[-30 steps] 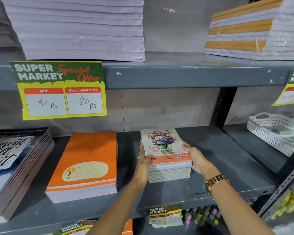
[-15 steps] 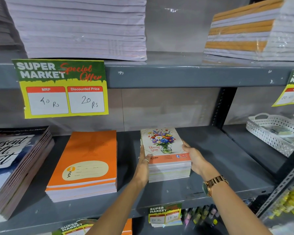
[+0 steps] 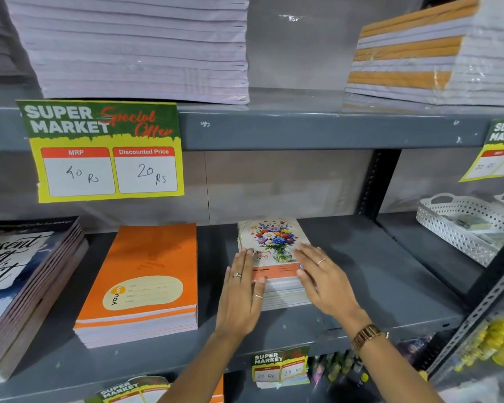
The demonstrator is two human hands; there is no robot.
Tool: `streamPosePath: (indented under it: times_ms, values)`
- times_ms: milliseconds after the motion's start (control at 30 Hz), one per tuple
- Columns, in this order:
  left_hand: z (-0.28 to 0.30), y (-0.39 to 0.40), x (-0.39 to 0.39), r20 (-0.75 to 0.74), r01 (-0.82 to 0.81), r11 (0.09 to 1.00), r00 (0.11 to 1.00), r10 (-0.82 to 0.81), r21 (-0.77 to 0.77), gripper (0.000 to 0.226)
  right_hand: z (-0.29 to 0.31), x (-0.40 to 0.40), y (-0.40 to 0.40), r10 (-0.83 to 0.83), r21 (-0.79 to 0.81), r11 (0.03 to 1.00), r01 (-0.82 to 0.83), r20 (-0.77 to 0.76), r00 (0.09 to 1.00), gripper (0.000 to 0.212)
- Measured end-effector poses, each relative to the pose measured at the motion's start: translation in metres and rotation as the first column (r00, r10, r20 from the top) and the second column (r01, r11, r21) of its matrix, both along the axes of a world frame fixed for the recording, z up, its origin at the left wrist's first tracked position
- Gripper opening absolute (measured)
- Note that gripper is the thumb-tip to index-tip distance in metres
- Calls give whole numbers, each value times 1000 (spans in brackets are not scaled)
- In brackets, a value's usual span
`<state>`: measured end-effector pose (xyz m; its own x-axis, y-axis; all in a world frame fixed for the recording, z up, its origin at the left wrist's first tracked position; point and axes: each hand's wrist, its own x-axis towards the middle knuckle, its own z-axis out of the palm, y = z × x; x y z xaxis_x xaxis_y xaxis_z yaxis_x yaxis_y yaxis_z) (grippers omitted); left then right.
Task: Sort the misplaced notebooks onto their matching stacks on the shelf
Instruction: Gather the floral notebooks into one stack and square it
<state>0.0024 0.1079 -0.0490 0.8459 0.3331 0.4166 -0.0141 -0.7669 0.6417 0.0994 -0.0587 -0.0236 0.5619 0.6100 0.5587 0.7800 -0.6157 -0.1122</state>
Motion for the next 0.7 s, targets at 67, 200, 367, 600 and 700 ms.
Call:
streamPosePath:
  times_ms: [67, 200, 367, 600, 700]
  values:
    - [0, 3, 1, -12, -2, 991, 1000, 4, 136, 69, -6, 0, -2, 0, -93, 996, 0, -10, 1000, 64]
    - [8, 0, -2, -38, 50, 975, 998, -43, 215, 68, -10, 2, -4, -41, -154, 987, 34, -38, 998, 63]
    - [11, -2, -3, -79, 54, 974, 996, -37, 221, 77, -7, 2, -4, -51, -162, 986, 44, -39, 998, 64]
    - [17, 3, -3, -247, 71, 878, 968, 54, 473, 64, -9, -1, -2, -75, -135, 988, 71, -18, 997, 64]
    - [19, 6, -3, -286, 106, 853, 957, 53, 512, 64, -9, -1, -3, -88, -149, 986, 80, -50, 995, 63]
